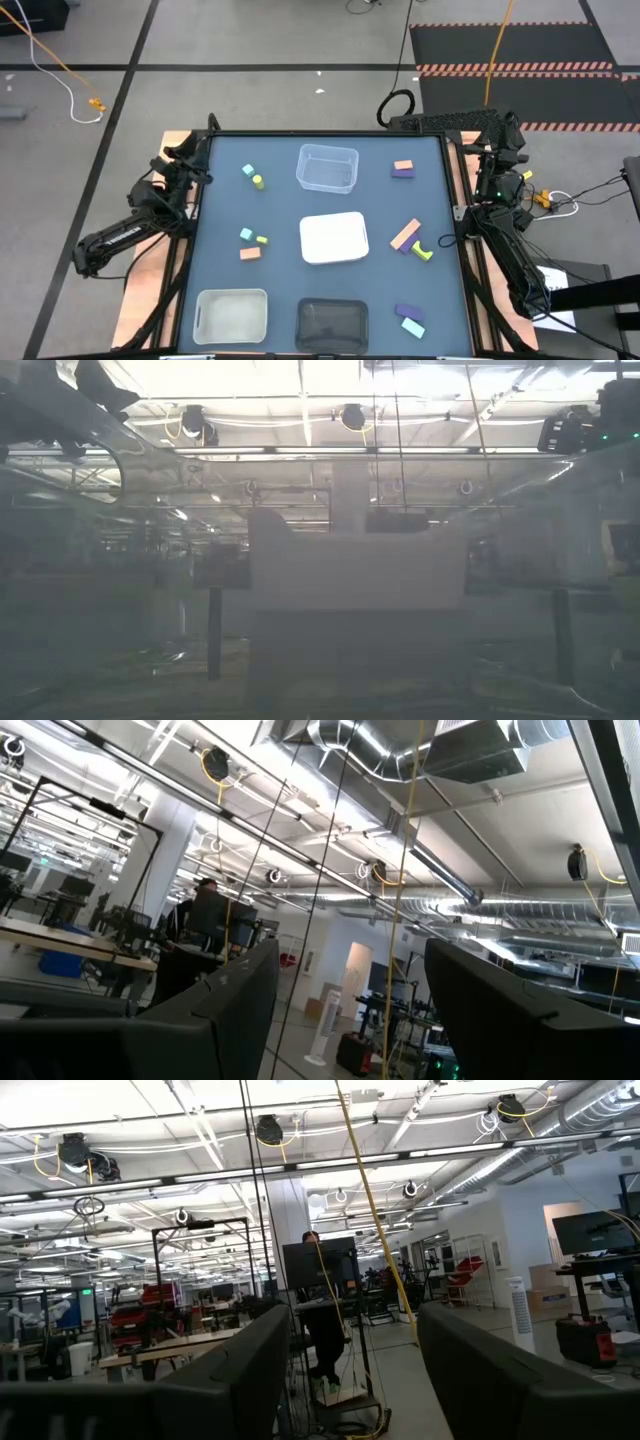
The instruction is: Sort & place blocks by color
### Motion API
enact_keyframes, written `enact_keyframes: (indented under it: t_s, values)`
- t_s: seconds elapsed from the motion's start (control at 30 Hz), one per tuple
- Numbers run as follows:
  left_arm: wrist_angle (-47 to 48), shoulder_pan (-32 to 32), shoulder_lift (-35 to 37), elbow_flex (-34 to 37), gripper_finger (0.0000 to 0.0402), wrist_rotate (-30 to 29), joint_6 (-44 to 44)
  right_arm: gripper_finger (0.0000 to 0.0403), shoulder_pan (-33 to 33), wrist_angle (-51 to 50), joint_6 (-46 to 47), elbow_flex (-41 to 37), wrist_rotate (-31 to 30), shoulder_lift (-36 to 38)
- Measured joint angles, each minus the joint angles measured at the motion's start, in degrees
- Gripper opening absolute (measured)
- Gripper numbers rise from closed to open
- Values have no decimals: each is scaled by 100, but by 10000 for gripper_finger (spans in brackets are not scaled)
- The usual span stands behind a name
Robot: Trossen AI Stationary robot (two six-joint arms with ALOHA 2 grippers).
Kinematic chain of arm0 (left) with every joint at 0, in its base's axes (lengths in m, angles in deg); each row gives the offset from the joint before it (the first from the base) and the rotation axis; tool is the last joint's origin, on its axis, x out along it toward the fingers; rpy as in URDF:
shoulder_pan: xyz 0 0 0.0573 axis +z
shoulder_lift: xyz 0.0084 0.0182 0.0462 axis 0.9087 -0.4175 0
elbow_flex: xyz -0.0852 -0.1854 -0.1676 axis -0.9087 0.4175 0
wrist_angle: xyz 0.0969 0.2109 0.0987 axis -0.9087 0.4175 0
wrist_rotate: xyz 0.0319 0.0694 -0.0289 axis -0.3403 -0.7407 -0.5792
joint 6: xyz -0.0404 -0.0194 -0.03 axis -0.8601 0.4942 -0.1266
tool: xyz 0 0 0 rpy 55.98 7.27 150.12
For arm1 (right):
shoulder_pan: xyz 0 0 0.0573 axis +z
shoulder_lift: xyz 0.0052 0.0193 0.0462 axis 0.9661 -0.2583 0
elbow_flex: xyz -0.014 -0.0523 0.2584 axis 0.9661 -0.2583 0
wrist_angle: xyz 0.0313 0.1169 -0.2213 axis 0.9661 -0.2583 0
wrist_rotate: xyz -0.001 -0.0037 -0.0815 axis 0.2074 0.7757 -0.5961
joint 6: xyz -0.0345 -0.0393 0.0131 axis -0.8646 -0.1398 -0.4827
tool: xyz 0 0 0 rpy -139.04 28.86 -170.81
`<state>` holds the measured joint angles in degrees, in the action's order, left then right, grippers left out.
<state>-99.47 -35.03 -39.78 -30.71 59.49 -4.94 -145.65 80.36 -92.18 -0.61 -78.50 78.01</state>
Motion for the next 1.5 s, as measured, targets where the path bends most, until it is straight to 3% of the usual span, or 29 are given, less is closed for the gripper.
enact_keyframes:
  t_s: [0.57, 0.9, 1.17, 1.33, 1.5]
  values:
    - [-130, -1, 2, 1, 250, -1, -34, 212, 1, 2, 0, -1, 0, 0]
    - [-291, -1, 1, 1, 250, 11, -983, 212, 1, 0, 0, 1, 0, 0]
    - [-306, -3, 1, -2, 250, 1178, -1069, 212, 1, 2, 0, 1, 0, 0]
    - [598, -3, -38, -407, 250, 1361, -974, 212, 1, 0, 0, -1, 0, 0]
    - [1890, -3, -554, -1132, 250, 1361, -613, 212, 1, 0, 0, 1, 0, 0]
